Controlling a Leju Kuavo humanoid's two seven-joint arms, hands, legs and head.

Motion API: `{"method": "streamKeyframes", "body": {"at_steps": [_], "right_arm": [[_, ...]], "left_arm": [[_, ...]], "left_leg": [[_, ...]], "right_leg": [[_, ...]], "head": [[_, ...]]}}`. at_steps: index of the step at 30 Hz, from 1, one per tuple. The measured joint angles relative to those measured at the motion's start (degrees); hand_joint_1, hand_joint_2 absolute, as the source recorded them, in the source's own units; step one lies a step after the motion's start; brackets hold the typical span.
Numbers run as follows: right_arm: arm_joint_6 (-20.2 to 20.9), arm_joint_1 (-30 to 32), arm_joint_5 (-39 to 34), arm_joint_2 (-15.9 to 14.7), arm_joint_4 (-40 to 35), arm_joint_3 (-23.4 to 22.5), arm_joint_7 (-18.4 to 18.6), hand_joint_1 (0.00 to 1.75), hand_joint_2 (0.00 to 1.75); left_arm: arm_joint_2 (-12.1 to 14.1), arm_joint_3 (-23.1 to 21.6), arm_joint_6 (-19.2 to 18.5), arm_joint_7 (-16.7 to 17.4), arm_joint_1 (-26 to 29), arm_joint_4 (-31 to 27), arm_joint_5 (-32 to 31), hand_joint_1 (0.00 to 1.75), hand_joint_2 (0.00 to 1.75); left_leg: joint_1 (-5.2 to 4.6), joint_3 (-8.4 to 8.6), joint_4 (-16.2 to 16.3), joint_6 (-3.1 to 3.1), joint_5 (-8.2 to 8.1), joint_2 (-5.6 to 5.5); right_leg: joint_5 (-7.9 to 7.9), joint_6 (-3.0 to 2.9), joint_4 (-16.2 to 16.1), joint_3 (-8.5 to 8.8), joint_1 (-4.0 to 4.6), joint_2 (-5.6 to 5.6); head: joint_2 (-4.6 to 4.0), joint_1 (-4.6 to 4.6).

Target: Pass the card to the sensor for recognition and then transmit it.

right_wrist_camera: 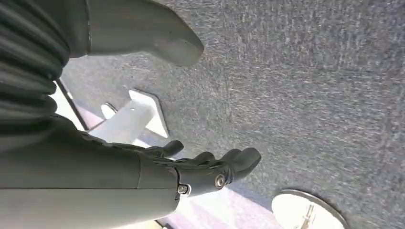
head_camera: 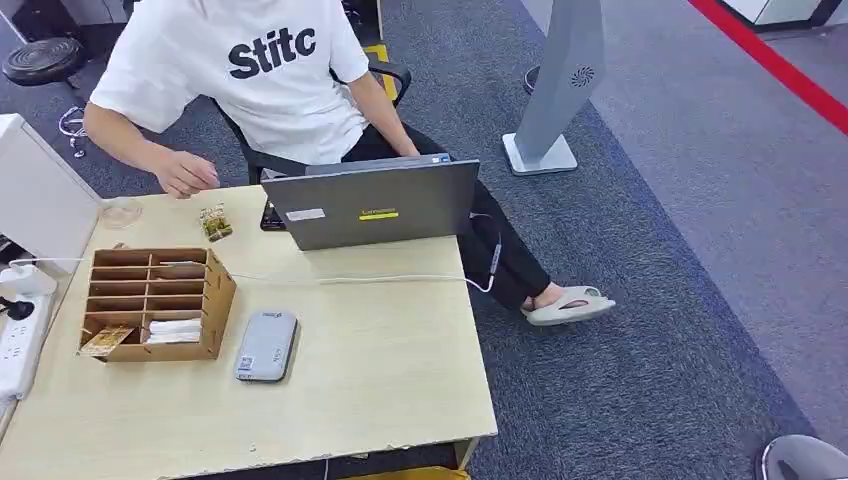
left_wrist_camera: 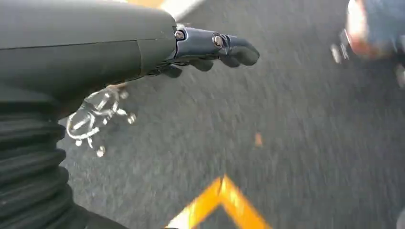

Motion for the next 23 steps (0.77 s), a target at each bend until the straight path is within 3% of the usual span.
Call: {"method": "streamKeyframes", "body": {"at_steps": [2, 6, 10, 12, 17, 22, 23], "right_arm": [[0.28, -0.03, -0.55, -0.09, 0.00, -0.17, 0.02, 0.00, 1.75], [1.41, -0.02, -0.96, -0.20, 0.00, -0.48, 0.54, 0.00, 1.75], [9.26, -0.21, -3.06, -0.28, 0.00, -1.44, 4.50, 0.00, 1.75], [10.62, -0.09, -3.85, -0.28, 0.02, -2.16, 4.92, 0.00, 1.75], [10.80, -0.18, -3.91, -0.28, 0.02, -2.95, 5.05, 0.00, 1.75], [9.37, -0.21, -2.47, -0.28, 0.02, -2.99, 7.04, 0.00, 1.75], [9.07, -0.21, -2.14, -0.28, 0.02, -2.99, 7.32, 0.00, 0.00]], "left_arm": [[0.33, -0.61, -2.61, -1.07, -0.12, 1.93, -1.33, 0.00, 1.75], [0.70, -3.06, -3.42, -1.77, -0.17, 4.54, -4.41, 0.00, 1.75], [1.27, -5.77, -3.34, 0.22, -0.02, 5.90, -9.21, 0.00, 1.75], [1.60, -7.08, -3.47, 1.19, 0.05, 6.31, -10.08, 0.00, 1.75], [2.19, -8.63, -3.77, 1.47, 0.17, 7.10, -10.12, 0.00, 1.75], [2.56, -8.96, -2.84, 6.20, 0.15, 7.32, -10.38, 0.00, 1.75], [2.58, -8.96, -2.33, 6.85, 0.15, 7.32, -10.43, 0.00, 1.75]], "left_leg": [[0.00, -0.01, 0.00, 0.00, 0.00, 0.00], [-0.01, -0.01, 0.00, 0.00, 0.00, 0.00], [0.00, -0.01, 0.00, 0.00, 0.00, 0.00], [0.01, -0.02, 0.00, 0.00, 0.00, 0.00], [0.03, -0.02, 0.00, 0.00, 0.00, 0.00], [0.02, -0.02, 0.00, 0.00, 0.00, 0.01], [0.02, -0.02, 0.00, 0.00, 0.00, 0.00]], "right_leg": [[0.00, 0.00, 0.00, 0.00, 0.00, 0.00], [0.00, 0.00, 0.00, 0.00, 0.00, 0.00], [0.00, 0.00, 0.00, 0.00, 0.00, 0.00], [0.00, 0.00, 0.00, -0.01, 0.00, -0.01], [0.00, 0.00, 0.00, -0.01, 0.02, 0.00], [0.00, 0.00, 0.00, -0.01, 0.02, 0.00], [0.00, 0.00, 0.00, 0.00, 0.02, 0.00]], "head": [[0.00, 0.00], [0.00, 0.00], [0.00, 0.00], [0.00, -0.02], [0.00, -0.07], [0.00, -0.09], [0.00, -0.09]]}}
